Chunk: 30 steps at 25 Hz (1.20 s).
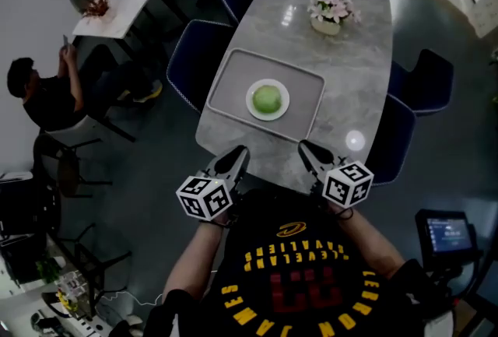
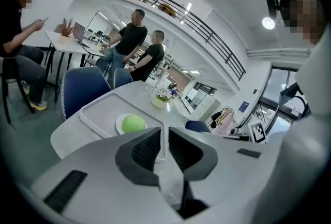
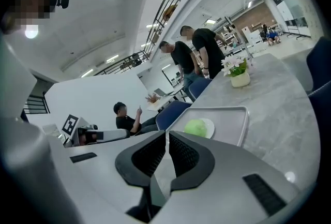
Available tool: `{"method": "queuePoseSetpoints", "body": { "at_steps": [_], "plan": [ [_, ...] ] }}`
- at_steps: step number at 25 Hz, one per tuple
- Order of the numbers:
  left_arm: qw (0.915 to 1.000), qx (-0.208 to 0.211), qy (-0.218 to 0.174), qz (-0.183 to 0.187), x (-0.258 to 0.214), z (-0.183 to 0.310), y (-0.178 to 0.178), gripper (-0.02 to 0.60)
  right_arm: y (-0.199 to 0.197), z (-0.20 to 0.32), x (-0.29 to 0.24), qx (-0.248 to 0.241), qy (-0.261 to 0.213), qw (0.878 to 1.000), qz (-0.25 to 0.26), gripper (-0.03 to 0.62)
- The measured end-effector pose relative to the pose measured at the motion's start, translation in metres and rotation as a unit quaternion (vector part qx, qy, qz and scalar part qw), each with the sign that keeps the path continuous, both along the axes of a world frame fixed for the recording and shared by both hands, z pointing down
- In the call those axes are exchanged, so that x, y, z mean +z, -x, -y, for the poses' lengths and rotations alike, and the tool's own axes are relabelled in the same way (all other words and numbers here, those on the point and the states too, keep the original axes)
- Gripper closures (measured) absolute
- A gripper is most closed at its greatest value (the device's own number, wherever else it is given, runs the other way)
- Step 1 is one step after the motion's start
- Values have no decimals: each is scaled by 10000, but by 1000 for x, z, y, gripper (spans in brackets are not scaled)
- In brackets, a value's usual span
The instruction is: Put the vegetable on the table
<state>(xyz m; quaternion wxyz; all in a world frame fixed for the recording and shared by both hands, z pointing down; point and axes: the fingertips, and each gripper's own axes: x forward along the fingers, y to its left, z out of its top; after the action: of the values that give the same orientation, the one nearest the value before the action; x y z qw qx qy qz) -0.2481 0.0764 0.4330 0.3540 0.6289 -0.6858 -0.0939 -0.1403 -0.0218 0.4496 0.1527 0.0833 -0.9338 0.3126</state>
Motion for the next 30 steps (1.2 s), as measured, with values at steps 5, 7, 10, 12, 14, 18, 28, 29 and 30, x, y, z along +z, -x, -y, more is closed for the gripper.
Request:
{"method": "queuePoseSetpoints", "body": {
  "at_steps": [5, 7, 10, 12, 14, 18, 28, 29, 30],
  "plan": [
    [9992, 111, 349, -144, 27, 28, 18, 502, 6, 20, 16, 157, 62, 9998, -133, 490],
    [9987, 177, 459, -133, 34, 40, 30, 495, 10, 30, 19, 200, 44, 9997, -162, 490],
    [9975, 298, 608, -204, 48, 60, 52, 495, 22, 46, 30, 329, 119, 9991, -242, 490],
    [9957, 389, 799, -243, 65, 69, 68, 495, 28, 54, 44, 456, 183, 9979, -415, 490],
    [9931, 469, 1028, -312, 86, 79, 83, 495, 33, 62, 62, 578, 297, 9958, -642, 490],
    [9871, 593, 1411, -463, 127, 108, 117, 495, 56, 87, 97, 789, 556, 9907, -957, 490],
    [9687, 1076, 2092, -797, 200, 145, 133, 495, 92, 109, 173, 1005, 1105, 9769, -1529, 490],
    [9671, 1143, 2134, -777, 202, 146, 133, 495, 93, 109, 177, 1058, 1185, 9751, -1547, 490],
    [9655, 1207, 2173, -777, 204, 147, 133, 495, 94, 109, 179, 1125, 1285, 9730, -1555, 490]
  ]
}}
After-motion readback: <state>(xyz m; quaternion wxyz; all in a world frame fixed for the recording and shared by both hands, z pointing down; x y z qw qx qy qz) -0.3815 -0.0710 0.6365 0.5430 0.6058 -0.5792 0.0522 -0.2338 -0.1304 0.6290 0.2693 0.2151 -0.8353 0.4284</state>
